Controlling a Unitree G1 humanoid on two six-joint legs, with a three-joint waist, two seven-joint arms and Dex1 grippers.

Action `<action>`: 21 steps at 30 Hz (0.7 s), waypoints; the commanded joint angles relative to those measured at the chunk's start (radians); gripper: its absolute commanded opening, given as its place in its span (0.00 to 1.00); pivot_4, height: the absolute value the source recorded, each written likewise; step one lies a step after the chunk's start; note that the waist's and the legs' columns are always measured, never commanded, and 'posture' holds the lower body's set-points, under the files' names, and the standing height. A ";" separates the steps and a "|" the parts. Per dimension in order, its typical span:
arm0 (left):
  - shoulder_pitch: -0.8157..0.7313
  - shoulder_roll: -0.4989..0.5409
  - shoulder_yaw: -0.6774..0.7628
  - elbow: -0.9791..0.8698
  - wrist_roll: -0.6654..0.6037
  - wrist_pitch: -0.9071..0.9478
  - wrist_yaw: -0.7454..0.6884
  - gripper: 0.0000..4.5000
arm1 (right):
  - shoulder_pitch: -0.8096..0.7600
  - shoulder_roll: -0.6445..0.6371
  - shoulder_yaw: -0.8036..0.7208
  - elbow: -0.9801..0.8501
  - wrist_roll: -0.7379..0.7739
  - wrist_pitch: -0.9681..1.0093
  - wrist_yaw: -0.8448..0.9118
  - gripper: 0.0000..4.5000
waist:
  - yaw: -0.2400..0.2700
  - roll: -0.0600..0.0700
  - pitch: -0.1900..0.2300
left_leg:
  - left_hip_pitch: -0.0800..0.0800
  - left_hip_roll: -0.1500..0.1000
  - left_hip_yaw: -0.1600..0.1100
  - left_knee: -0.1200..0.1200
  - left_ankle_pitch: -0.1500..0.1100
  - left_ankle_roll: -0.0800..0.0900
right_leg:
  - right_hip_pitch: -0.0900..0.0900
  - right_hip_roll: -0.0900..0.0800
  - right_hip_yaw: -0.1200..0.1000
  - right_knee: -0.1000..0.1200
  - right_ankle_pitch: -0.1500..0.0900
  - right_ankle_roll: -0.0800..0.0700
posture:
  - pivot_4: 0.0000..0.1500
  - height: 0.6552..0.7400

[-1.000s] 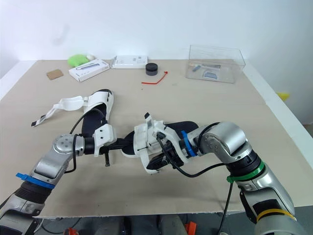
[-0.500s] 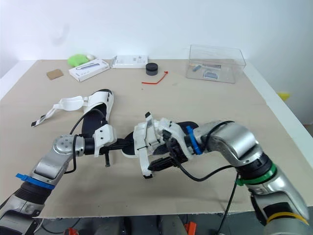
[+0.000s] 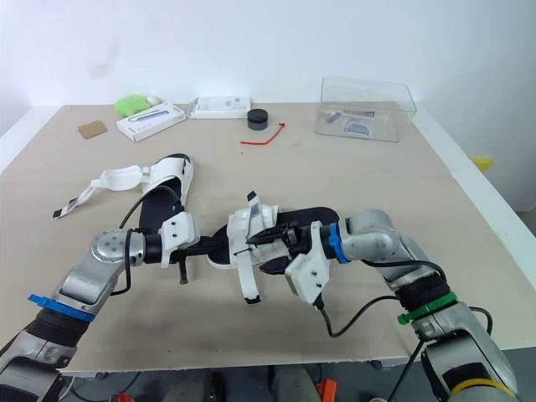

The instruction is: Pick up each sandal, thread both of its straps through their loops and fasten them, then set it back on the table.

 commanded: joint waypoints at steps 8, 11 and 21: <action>0.034 0.022 -0.021 0.023 0.033 0.033 -0.009 0.00 | -0.106 0.049 0.009 0.168 -0.211 -0.251 -0.217 0.72 | 0.000 0.000 0.000 | 0.002 0.000 0.004 0.000 0.000 0.000 | 0.000 -0.001 0.006 0.000 0.005 -0.008 | 1.00 0.84; 0.039 0.023 -0.019 0.014 0.032 0.040 -0.007 0.00 | -0.133 0.053 0.057 0.140 -0.183 -0.203 -0.214 0.72 | -0.001 0.000 0.000 | 0.002 0.000 0.004 0.000 0.000 0.000 | 0.000 -0.001 0.006 0.001 0.005 -0.009 | 1.00 0.84; 0.064 0.029 -0.013 -0.014 0.031 0.055 -0.004 0.00 | -0.155 0.011 0.182 0.042 0.052 -0.033 -0.143 0.34 | -0.002 0.000 0.000 | 0.003 0.001 0.004 -0.001 0.000 0.001 | 0.000 0.000 0.006 0.002 0.004 -0.010 | 1.00 0.84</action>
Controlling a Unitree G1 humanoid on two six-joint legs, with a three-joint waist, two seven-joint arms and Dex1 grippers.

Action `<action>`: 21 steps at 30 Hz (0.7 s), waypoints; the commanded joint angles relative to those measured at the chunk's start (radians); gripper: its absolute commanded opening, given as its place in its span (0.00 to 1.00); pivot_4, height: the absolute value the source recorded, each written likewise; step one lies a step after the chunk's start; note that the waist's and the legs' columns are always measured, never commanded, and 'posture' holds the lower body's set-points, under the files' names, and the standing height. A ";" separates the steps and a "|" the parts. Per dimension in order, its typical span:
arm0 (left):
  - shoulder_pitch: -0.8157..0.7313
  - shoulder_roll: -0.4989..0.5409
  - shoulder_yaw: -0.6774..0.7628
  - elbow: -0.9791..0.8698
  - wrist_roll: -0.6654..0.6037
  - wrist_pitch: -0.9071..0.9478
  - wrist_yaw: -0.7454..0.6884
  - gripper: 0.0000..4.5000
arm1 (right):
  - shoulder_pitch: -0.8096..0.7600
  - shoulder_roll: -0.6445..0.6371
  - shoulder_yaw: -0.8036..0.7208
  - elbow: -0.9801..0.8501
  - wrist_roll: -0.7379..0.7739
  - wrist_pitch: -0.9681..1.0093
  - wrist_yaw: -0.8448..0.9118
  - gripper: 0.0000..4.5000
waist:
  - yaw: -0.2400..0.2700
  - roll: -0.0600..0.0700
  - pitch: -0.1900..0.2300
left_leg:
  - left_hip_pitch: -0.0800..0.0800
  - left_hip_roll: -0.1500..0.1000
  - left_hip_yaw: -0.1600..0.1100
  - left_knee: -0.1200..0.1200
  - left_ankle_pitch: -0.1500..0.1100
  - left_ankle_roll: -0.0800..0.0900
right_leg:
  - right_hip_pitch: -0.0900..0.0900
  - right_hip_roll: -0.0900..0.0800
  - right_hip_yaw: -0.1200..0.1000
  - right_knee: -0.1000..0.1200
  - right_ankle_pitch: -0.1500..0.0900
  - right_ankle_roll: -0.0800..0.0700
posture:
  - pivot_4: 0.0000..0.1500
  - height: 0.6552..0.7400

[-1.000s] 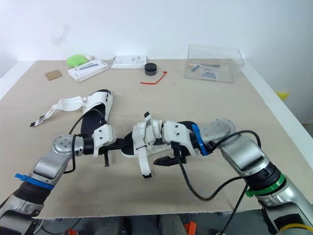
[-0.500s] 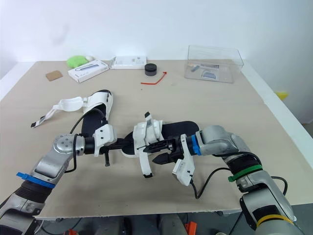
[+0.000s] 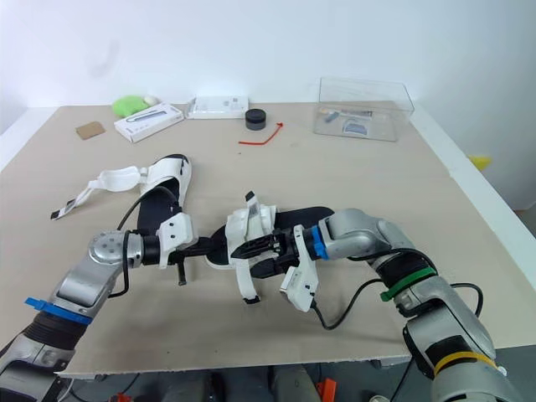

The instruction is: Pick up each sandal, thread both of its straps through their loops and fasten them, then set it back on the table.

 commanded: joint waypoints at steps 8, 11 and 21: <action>0.033 0.020 -0.030 0.022 0.035 0.033 -0.005 0.00 | 0.004 -0.021 0.032 -0.070 0.184 0.127 0.095 0.01 | 0.000 0.000 0.000 | 0.000 0.000 0.000 0.000 0.000 0.000 | 0.000 0.000 0.000 0.000 0.000 0.000 | 1.00 0.84; 0.034 0.020 -0.032 0.024 0.037 0.029 -0.005 0.00 | 0.060 -0.013 0.025 -0.117 0.353 0.318 0.163 0.01 | 0.001 0.000 0.000 | 0.000 0.000 -0.001 0.000 0.000 0.000 | 0.000 0.000 -0.001 0.000 0.000 0.000 | 1.00 0.84; 0.022 0.012 -0.039 0.038 0.039 0.021 -0.003 0.00 | 0.129 0.033 -0.127 -0.421 0.774 1.380 0.148 0.01 | 0.003 0.000 0.000 | -0.001 0.002 -0.002 0.001 0.000 0.000 | 0.000 0.000 -0.006 0.001 0.001 -0.003 | 1.00 0.84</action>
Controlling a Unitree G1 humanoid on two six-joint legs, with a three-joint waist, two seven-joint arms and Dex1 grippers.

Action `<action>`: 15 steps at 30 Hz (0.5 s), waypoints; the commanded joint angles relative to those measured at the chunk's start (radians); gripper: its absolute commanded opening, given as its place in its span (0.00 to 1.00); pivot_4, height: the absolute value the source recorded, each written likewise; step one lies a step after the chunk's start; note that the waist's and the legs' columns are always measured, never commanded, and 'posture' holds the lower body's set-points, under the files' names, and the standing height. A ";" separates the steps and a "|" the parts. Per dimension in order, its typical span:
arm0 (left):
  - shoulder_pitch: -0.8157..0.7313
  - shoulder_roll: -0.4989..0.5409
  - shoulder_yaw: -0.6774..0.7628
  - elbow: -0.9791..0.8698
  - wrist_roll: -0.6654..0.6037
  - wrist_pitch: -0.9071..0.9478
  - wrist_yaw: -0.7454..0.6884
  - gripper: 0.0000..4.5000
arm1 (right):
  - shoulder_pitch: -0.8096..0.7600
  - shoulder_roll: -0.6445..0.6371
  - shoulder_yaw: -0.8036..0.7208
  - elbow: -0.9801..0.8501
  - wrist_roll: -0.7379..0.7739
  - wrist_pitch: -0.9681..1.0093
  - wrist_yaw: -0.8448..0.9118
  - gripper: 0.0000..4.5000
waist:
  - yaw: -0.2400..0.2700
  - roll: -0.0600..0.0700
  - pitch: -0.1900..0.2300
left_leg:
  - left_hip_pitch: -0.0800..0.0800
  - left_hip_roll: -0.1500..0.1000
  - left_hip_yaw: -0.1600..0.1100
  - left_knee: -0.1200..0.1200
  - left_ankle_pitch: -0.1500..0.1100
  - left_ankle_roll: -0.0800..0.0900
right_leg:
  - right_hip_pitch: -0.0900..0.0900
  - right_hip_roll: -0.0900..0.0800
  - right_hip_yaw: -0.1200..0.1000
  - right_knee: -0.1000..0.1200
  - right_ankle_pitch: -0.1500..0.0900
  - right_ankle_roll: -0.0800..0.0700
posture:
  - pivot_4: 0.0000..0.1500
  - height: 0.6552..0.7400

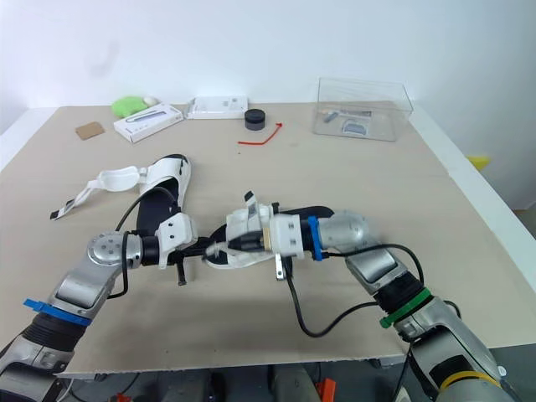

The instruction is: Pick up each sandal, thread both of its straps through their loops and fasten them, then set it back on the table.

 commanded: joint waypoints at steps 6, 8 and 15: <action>0.027 0.014 -0.036 0.032 0.036 0.019 -0.013 0.00 | -0.008 0.047 -0.135 -0.091 0.061 0.437 -0.094 0.01 | 0.001 0.000 0.000 | -0.001 0.000 -0.001 0.000 0.000 0.000 | -0.001 0.000 -0.001 0.000 -0.001 0.000 | 1.00 0.84; 0.027 0.015 -0.036 0.032 0.036 0.019 -0.014 0.00 | -0.021 0.068 -0.149 -0.083 0.045 0.504 -0.126 0.01 | 0.001 0.000 0.000 | -0.001 0.000 -0.001 0.000 0.000 0.000 | -0.001 0.000 -0.001 0.000 -0.001 0.000 | 1.00 0.84; 0.023 0.013 -0.033 0.038 0.034 0.018 -0.012 0.00 | -0.070 0.098 -0.154 -0.052 -0.009 0.660 -0.149 0.01 | 0.000 0.000 0.000 | -0.001 0.000 -0.001 0.000 0.000 0.000 | -0.001 0.001 -0.001 0.000 -0.003 0.005 | 1.00 0.84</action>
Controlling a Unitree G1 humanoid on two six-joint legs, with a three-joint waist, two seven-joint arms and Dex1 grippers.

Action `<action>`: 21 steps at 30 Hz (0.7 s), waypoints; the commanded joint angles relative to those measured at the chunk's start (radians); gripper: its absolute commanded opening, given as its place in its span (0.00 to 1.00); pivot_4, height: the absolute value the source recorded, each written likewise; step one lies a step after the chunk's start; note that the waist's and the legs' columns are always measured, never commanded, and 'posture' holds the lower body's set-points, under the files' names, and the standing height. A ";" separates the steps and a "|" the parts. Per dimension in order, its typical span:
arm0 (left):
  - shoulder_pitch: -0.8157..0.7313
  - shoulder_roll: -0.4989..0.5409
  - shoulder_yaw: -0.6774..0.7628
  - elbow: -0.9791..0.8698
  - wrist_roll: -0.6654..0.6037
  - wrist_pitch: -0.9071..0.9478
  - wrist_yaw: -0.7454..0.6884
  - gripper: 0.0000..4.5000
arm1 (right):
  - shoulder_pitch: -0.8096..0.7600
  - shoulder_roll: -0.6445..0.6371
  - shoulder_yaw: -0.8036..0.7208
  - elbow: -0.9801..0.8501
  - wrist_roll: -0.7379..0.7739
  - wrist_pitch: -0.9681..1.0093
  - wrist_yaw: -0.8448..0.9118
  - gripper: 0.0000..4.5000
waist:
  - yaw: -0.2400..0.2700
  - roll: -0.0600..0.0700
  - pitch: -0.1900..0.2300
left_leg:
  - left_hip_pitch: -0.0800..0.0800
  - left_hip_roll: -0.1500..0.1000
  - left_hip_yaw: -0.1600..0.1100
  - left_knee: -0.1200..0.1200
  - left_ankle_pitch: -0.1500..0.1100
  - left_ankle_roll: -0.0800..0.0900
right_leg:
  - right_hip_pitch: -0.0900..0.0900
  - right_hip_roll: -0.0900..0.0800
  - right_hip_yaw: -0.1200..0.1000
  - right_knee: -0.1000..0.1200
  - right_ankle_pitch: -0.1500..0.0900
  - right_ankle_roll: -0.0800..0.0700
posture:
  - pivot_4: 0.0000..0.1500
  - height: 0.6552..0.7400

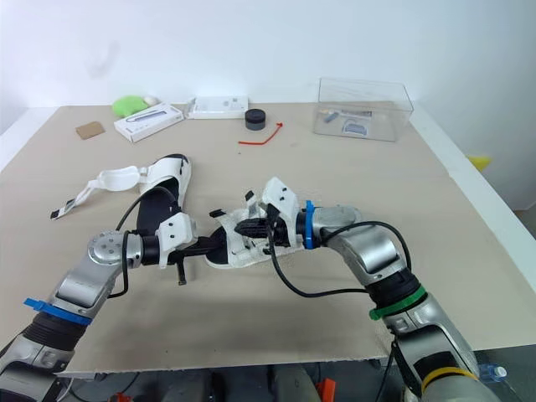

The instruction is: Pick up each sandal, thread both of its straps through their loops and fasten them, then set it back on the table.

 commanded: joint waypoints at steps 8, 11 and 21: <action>0.032 0.013 -0.033 0.030 0.032 0.024 -0.010 0.00 | -0.041 0.027 -0.095 -0.008 -0.058 0.046 -0.035 0.29 | 0.000 0.000 0.000 | 0.000 0.000 0.000 0.000 0.000 0.000 | 0.000 0.000 0.000 0.000 0.000 0.001 | 1.00 0.84; 0.029 0.015 -0.032 0.033 0.031 0.024 -0.012 0.00 | -0.037 0.020 -0.102 -0.038 -0.084 0.015 -0.024 0.57 | 0.000 0.000 0.000 | 0.000 0.000 0.000 0.000 0.000 0.000 | 0.000 0.000 0.000 0.000 0.000 0.001 | 1.00 0.84; 0.017 0.008 -0.036 0.047 0.034 0.018 -0.018 0.00 | -0.093 0.049 -0.084 -0.052 -0.151 -0.170 0.072 0.67 | -0.001 0.000 0.000 | -0.001 0.000 0.000 0.000 0.000 0.000 | -0.001 0.001 0.000 0.000 0.000 0.002 | 1.00 0.84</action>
